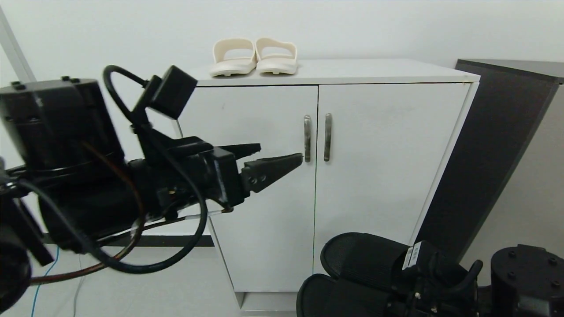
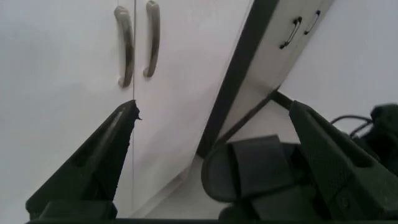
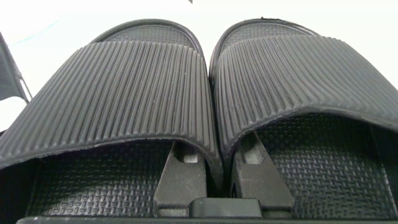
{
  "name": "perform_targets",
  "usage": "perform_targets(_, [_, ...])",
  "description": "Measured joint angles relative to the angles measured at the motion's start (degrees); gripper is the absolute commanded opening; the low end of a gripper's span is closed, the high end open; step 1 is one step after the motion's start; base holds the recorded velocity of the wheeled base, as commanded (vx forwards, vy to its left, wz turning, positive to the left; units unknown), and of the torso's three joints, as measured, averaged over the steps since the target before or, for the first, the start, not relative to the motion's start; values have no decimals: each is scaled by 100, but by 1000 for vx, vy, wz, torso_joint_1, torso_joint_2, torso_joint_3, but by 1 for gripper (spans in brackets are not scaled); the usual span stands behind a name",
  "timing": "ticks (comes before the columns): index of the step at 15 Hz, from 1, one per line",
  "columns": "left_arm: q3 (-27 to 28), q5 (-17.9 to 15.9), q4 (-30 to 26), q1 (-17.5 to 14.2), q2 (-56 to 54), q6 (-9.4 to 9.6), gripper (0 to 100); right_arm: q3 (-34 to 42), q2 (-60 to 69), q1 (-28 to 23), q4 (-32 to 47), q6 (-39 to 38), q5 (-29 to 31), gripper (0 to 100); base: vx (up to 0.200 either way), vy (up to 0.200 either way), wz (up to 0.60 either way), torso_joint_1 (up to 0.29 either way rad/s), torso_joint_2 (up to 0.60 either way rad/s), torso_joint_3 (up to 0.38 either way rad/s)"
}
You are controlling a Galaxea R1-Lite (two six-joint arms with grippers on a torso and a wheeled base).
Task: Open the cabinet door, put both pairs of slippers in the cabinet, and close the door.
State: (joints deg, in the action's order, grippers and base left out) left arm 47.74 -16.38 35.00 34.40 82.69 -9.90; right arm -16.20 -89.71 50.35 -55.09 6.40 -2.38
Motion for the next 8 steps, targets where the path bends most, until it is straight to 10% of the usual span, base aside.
perform_targets(8, [2125,-1169,-249,33,1747,-1185,100,-2,0,-11,0,-2,15,0,0,0,0,0,0,0])
